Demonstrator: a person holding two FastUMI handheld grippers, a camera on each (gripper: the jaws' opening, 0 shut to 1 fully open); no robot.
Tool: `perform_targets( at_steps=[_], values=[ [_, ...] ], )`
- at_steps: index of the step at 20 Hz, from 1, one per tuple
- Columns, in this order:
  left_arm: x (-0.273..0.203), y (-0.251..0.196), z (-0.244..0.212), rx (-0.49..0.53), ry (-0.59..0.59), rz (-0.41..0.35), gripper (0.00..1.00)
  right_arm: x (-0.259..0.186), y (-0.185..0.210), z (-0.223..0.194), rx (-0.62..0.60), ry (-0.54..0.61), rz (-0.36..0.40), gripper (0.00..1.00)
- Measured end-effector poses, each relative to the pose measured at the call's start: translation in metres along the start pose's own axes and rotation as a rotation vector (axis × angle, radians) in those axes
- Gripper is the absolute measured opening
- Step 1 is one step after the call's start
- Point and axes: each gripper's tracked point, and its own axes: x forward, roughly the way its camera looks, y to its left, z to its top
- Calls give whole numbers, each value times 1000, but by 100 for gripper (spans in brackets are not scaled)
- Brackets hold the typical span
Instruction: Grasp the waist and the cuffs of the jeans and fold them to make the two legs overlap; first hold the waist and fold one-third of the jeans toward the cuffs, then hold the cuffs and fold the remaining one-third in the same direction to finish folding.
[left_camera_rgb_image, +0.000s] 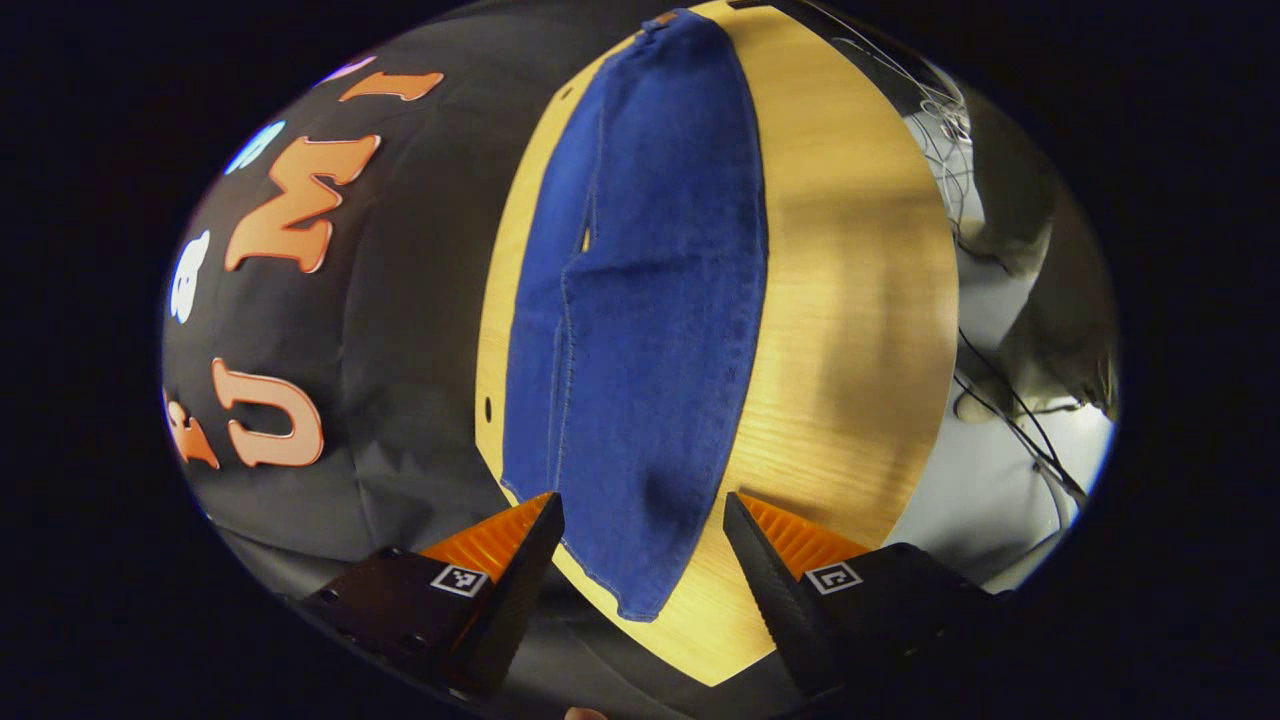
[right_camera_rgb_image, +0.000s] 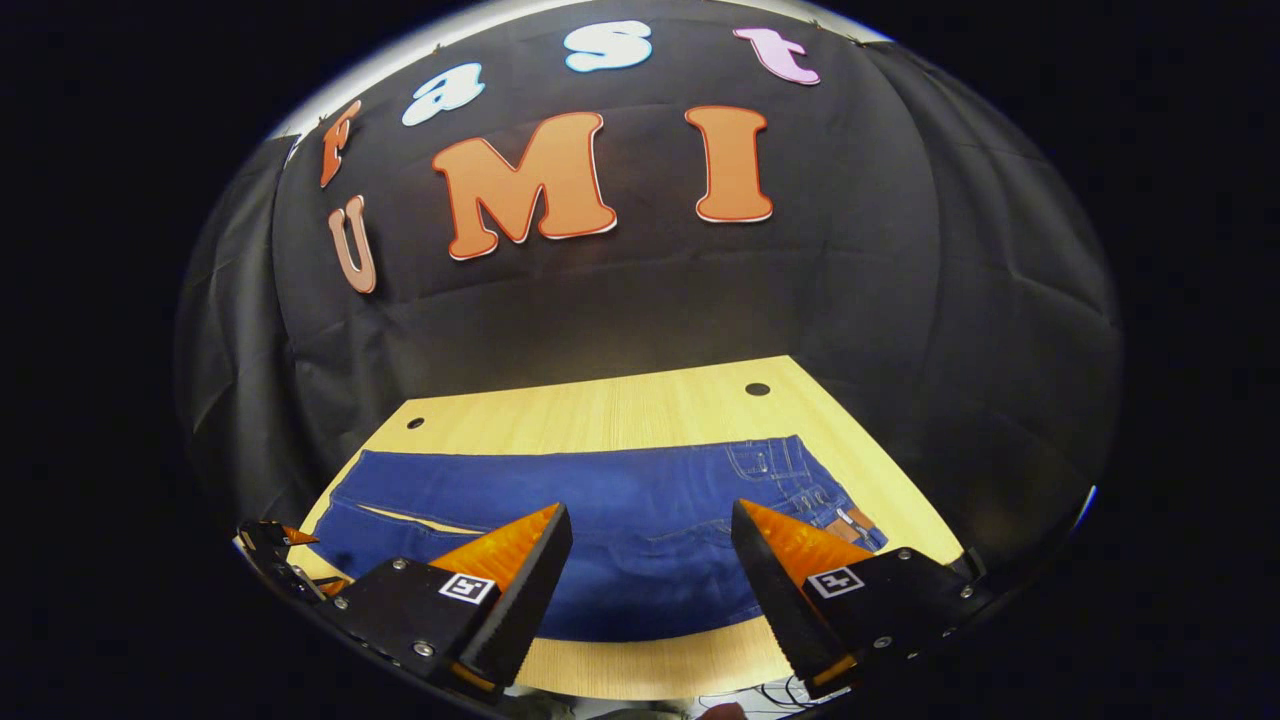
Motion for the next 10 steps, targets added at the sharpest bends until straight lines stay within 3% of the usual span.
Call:
perform_targets(
  at_steps=[7, 8, 10],
  values=[
    [24, 1, -5, 78, 35, -21, 100, 4, -5, 0, 0, 10, -20, 98],
    [28, 4, -6, 78, 36, -19, 95, 6, -6, -1, 2, 13, -23, 98],
    [34, 10, -5, 56, 38, -21, 94, 9, -8, -2, 11, 27, -26, 98]
  ],
)
